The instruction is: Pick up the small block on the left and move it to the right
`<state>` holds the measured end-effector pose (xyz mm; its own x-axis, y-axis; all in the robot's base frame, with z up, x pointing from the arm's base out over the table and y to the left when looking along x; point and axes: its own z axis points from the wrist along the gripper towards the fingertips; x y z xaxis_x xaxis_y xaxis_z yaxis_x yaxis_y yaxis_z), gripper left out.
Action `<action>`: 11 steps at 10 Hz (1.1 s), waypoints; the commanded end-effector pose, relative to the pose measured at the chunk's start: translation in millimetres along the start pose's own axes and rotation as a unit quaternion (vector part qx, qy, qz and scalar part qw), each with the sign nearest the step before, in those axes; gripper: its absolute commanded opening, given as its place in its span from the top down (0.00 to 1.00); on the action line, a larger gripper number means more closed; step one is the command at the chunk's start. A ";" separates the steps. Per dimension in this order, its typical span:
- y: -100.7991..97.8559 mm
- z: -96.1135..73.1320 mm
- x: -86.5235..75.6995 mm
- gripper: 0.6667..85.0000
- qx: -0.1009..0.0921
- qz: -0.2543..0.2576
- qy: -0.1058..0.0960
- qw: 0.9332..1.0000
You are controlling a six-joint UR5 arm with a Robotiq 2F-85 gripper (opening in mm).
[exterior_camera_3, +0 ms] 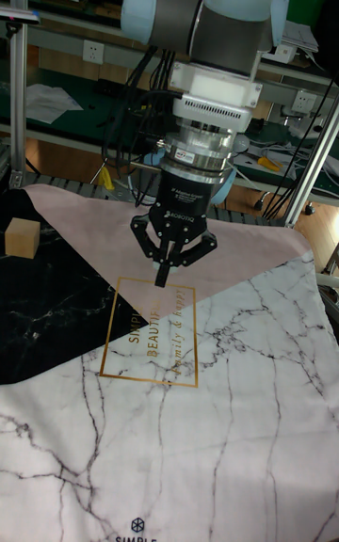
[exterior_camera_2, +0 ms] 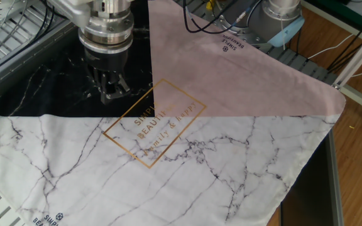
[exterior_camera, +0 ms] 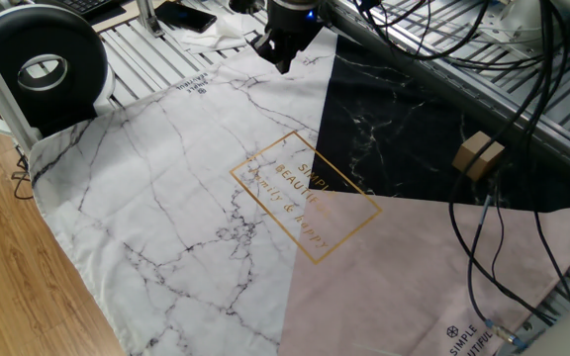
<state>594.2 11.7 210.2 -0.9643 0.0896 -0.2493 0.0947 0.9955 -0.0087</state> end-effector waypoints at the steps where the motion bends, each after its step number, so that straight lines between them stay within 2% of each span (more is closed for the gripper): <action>1: 41.2 -16.2 14.2 1.00 -0.051 0.016 -0.004 0.999; 2: 42.9 -16.1 20.1 1.00 -0.059 0.021 0.010 0.998; 3: 30.7 -11.3 23.5 1.00 -0.056 0.001 0.022 0.998; 4: 10.4 -4.9 23.7 1.00 -0.041 -0.023 0.027 0.999; 5: -18.9 -0.5 24.2 1.00 -0.008 -0.042 0.033 0.999; 6: -35.7 1.7 25.2 1.00 0.006 -0.051 0.036 0.998; 9: -57.7 8.7 23.8 1.00 -0.007 -0.084 0.029 0.996; 11: -60.9 9.9 19.4 1.00 -0.004 -0.094 0.018 0.995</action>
<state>569.9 -35.2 197.7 -0.9791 -0.0591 -0.1944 -0.0526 0.9979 -0.0387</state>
